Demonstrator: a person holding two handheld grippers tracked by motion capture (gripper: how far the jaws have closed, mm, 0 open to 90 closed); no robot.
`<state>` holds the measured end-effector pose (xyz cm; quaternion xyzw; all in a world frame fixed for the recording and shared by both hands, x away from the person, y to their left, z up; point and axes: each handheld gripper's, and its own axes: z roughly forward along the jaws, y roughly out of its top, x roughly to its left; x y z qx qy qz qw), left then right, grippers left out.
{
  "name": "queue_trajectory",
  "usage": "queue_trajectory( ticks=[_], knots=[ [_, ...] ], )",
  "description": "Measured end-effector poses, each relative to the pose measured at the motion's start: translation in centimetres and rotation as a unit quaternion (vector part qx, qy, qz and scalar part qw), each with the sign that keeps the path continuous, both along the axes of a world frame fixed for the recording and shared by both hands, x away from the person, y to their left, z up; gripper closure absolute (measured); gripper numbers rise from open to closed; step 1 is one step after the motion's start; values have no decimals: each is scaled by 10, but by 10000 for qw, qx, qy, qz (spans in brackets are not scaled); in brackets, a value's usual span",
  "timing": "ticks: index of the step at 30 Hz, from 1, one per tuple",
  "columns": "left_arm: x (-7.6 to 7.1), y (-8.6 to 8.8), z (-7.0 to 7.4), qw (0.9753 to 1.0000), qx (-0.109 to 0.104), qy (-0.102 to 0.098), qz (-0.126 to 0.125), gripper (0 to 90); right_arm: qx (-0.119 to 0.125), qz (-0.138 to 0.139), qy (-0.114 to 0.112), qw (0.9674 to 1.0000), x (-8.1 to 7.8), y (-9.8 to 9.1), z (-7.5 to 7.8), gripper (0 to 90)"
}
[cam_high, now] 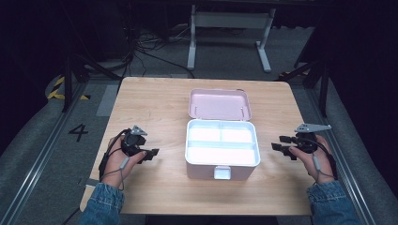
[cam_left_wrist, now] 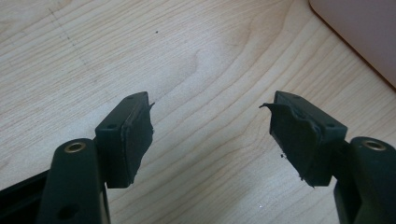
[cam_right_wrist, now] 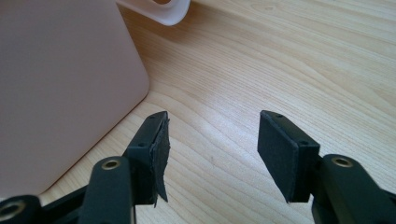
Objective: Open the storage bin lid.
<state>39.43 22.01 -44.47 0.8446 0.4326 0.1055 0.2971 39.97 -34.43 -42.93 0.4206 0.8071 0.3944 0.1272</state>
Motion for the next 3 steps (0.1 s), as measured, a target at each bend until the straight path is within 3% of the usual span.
queue_trajectory(
  ticks=[3],
  knots=[
    [-1,-1,0,10000,-37,25,16,303,-3,-3,0,10000,0,0,0,446]
  ],
)
